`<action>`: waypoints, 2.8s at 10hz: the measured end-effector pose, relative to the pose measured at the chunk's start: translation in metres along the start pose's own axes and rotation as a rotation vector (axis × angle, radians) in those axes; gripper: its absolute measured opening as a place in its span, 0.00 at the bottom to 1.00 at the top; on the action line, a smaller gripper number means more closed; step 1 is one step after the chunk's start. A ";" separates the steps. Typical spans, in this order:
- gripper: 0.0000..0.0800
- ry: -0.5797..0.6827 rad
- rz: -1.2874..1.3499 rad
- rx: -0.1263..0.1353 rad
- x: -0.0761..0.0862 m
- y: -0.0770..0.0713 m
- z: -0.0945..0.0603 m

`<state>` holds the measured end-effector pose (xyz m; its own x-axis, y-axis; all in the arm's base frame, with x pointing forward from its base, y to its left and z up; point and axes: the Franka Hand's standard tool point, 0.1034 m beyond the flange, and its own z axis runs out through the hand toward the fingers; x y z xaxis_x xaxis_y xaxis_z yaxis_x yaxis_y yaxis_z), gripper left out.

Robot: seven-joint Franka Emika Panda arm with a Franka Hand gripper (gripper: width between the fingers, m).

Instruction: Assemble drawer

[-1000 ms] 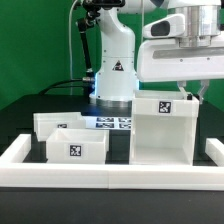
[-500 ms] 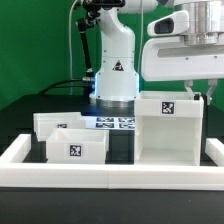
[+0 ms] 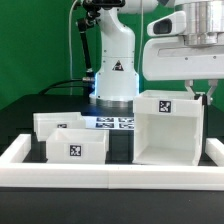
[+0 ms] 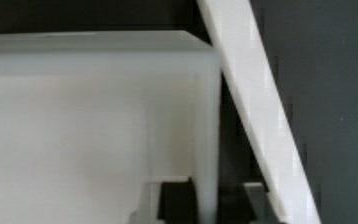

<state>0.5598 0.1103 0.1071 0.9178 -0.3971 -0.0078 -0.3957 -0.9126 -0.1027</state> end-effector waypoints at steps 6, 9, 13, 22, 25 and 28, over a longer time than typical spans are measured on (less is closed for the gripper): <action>0.05 -0.009 0.511 0.007 0.003 0.006 0.004; 0.05 -0.018 0.667 0.016 0.002 0.004 0.004; 0.05 -0.050 0.909 0.034 0.005 0.009 0.003; 0.05 -0.090 1.163 0.107 0.067 -0.015 0.005; 0.05 -0.093 1.169 0.115 0.083 -0.018 0.004; 0.15 -0.093 1.154 0.113 0.081 -0.019 0.005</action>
Offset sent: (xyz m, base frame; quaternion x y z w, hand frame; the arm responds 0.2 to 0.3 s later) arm -0.0009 -0.0215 -0.0114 -0.0447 0.0078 0.2972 0.9537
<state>0.6418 0.0963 0.1039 0.0152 -0.9737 -0.2274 -0.9972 0.0019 -0.0751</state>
